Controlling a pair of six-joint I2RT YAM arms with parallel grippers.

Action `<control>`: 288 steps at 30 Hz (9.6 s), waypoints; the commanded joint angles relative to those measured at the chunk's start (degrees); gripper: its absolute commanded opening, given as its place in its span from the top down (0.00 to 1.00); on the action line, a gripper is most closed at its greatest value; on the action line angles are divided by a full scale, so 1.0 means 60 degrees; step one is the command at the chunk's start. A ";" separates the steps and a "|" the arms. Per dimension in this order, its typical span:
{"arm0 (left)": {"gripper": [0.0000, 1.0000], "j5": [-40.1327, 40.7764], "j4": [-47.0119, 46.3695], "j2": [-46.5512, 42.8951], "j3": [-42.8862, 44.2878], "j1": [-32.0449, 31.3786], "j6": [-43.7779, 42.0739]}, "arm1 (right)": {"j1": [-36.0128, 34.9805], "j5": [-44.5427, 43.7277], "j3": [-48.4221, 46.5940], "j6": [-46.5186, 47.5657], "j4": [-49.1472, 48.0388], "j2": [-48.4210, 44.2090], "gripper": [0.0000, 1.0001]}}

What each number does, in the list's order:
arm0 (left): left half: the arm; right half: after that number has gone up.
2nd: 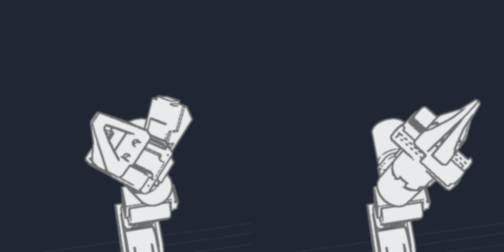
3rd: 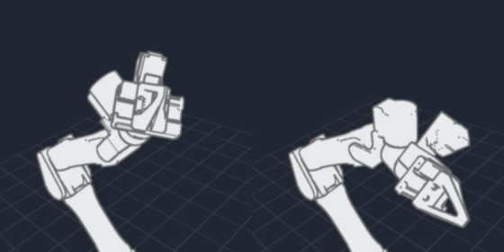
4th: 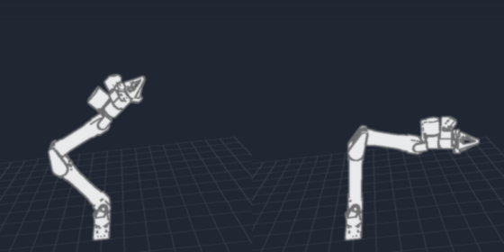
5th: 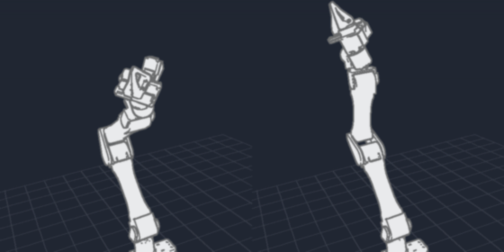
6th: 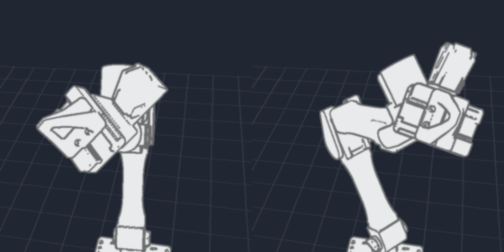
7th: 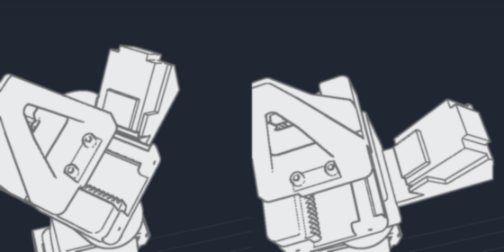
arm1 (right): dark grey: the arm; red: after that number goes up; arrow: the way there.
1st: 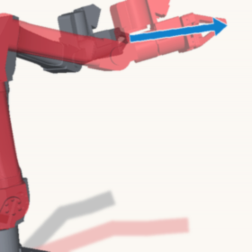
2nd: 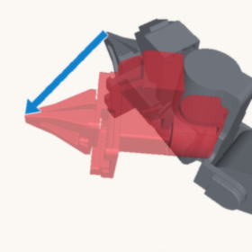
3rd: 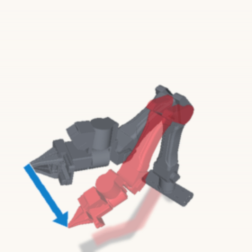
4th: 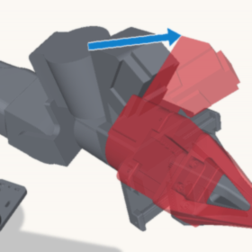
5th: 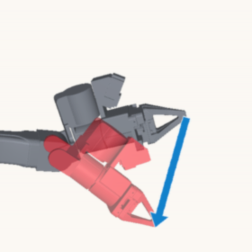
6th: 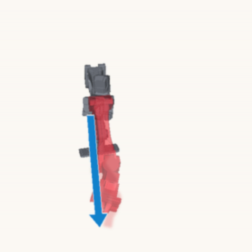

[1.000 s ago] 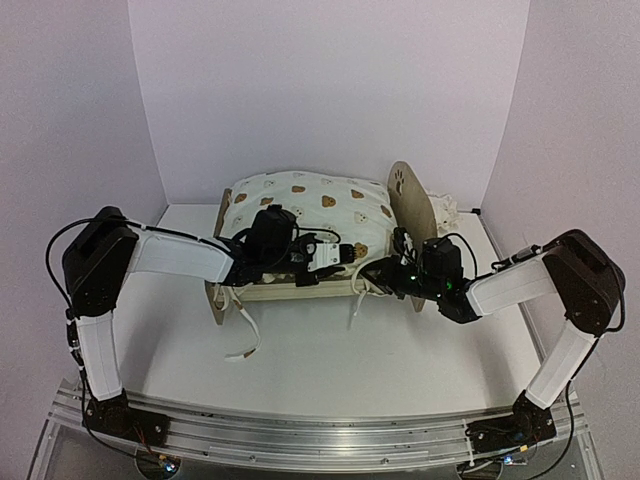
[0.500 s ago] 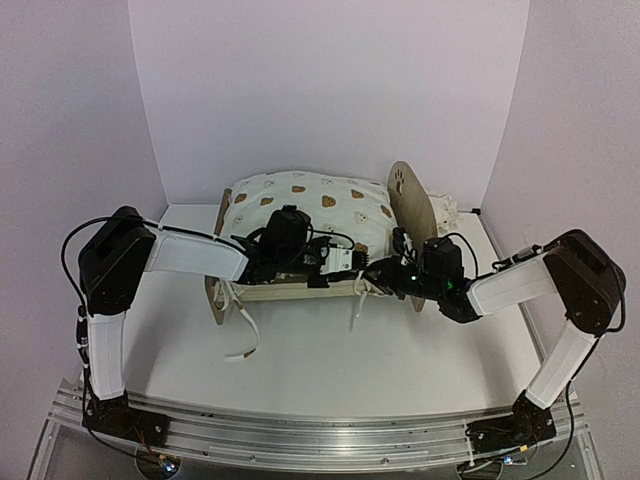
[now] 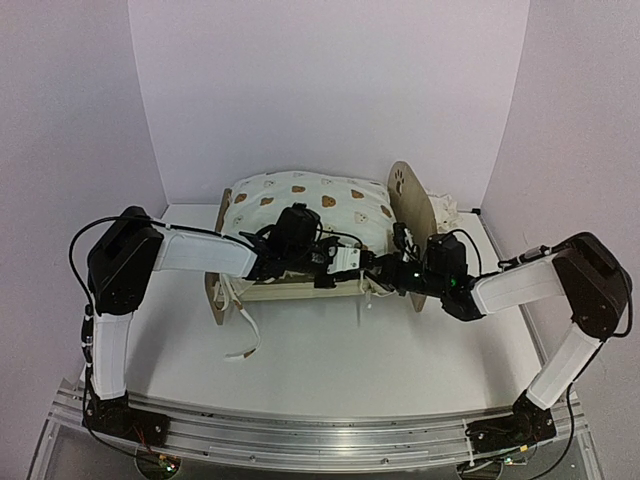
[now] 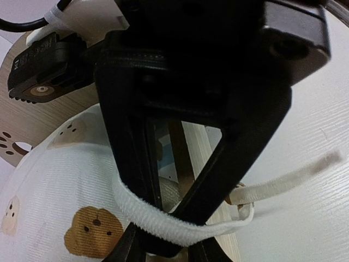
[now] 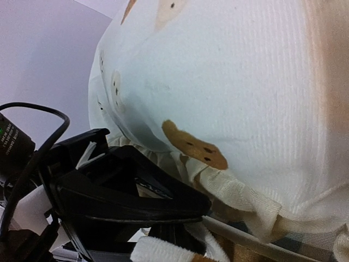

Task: Set up the pet bed

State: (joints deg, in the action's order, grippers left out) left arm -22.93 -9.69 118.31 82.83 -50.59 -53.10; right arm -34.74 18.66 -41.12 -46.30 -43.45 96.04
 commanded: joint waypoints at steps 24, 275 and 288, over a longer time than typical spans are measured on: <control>1.00 -0.0638 -0.0051 -0.0391 -0.0153 -0.0255 0.1339 | 0.0004 -0.0834 0.0556 0.0796 0.2296 -0.1909 0.99; 1.00 -0.0101 -0.1832 0.2023 -0.0802 -0.2376 0.2010 | 0.3080 -0.0037 -0.0184 0.2871 1.4305 -0.4469 1.00; 1.00 0.0609 -0.2301 0.2015 -0.1537 -0.2353 0.1013 | 0.3999 -0.0864 -0.0990 0.3400 1.3546 -0.2863 1.00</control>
State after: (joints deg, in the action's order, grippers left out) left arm -21.59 -21.77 129.84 74.78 -64.58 -44.63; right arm -14.25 14.24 -45.06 -28.04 39.32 76.16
